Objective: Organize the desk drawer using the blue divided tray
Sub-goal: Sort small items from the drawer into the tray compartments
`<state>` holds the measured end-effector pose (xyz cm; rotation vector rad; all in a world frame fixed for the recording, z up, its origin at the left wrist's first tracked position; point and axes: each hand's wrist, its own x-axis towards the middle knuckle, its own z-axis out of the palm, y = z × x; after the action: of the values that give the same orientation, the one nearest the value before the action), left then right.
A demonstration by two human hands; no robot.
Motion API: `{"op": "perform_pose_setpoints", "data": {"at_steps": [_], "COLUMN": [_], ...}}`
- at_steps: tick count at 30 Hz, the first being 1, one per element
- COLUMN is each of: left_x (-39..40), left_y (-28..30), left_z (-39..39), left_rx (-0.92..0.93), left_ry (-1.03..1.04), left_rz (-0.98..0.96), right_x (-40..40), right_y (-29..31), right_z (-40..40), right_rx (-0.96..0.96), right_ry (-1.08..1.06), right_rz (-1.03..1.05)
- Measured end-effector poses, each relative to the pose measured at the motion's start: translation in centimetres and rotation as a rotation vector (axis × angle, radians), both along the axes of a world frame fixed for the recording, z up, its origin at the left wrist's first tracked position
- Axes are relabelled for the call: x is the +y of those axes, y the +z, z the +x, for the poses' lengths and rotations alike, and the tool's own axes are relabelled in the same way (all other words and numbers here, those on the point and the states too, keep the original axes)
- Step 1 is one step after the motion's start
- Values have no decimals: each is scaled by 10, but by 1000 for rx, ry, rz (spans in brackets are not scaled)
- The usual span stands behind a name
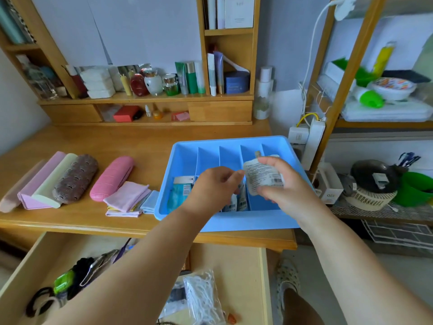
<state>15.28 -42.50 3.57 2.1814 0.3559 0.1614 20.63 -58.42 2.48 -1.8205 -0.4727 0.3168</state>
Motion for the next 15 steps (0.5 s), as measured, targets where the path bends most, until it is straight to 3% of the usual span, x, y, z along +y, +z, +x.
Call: {"op": "perform_pose_setpoints", "data": {"at_steps": [4, 7, 9, 11, 13, 15], "left_x": [0, 1, -1, 0, 0, 2], "left_y": [7, 5, 2, 0, -3, -5], "left_z": [-6, -11, -12, -11, -10, -8], "left_rx": [0, -220, -380, -531, -609, -580], "left_ry": [-45, 12, 72, 17, -91, -136], "left_rz": [-343, -417, -267, 73, 341, 370], "right_x": [5, 8, 6, 7, 12, 17], "right_y": [-3, 0, 10, 19, 26, 31], "right_z": [4, 9, 15, 17, 18, 21], "right_rx": [24, 108, 351, 583, 558, 385], "right_ry": [91, -130, -202, -87, -13, -110], "right_rz": [38, 94, 246, 376, 348, 208]}}
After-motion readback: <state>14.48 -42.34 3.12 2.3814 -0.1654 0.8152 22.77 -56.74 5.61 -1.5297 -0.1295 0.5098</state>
